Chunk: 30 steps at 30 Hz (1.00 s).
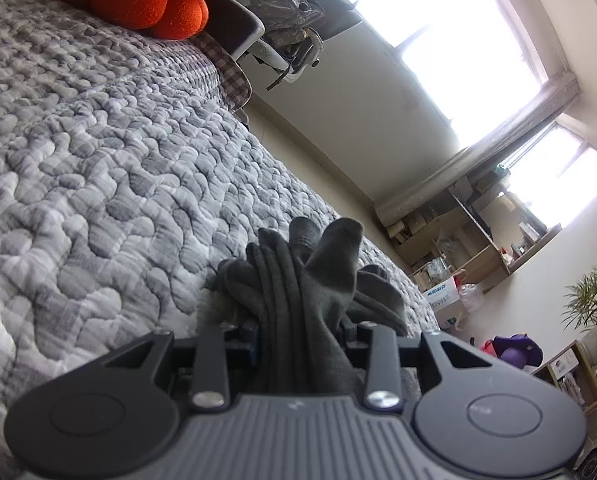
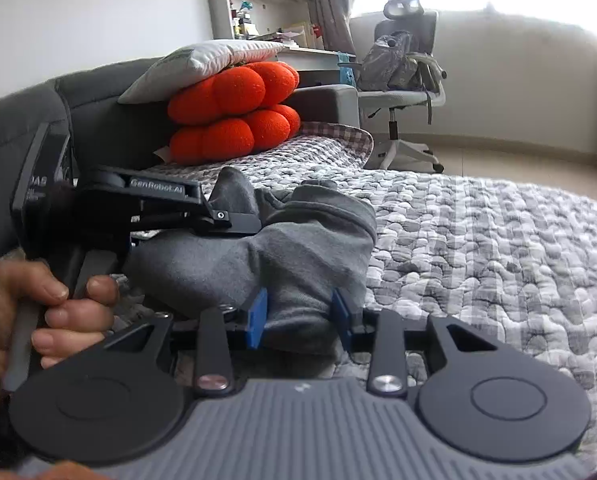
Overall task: Fold clothes
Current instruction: 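Hold the folded grey shirt bundle closed in both tools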
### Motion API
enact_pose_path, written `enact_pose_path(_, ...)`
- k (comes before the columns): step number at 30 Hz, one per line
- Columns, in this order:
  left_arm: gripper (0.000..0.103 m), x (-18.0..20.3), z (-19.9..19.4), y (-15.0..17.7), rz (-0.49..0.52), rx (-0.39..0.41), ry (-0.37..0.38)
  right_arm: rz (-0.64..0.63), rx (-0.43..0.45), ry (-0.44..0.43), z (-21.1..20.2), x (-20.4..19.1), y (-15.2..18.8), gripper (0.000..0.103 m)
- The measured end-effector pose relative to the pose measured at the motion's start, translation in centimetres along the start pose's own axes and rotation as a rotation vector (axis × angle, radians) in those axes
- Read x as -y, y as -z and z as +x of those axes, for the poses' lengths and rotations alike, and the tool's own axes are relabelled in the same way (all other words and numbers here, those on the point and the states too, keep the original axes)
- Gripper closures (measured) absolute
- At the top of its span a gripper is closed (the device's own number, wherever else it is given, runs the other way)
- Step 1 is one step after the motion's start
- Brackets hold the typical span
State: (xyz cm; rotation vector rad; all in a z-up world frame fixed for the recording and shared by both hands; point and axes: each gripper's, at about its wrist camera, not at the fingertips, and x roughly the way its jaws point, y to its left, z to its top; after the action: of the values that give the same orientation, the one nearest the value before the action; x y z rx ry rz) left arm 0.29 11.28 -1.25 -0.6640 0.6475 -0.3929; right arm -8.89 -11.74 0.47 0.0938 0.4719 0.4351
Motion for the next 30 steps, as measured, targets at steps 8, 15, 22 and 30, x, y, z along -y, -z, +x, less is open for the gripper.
enact_pose_path(8, 0.067, 0.2, 0.1, -0.1, 0.031, 0.004, -0.017, 0.23, 0.001, -0.092, -0.7, 3.1, 0.3, 0.017)
enact_pose_path(15, 0.065, 0.3, 0.3, 0.0, 0.055, 0.01, -0.022, 0.524, -0.012, -0.261, -0.3, 6.4, 0.1, 0.017)
enact_pose_path(22, 0.064, 0.2, 0.3, 0.0, 0.061, 0.002, -0.016, 0.65, -0.019, -0.272, 1.2, 6.7, -1.5, 0.018)
enact_pose_path(30, 0.062, 0.5, 0.1, 0.2, 0.081, 0.007, -0.016, 0.495, -0.024, -0.146, 1.6, 3.9, -1.3, 0.03)
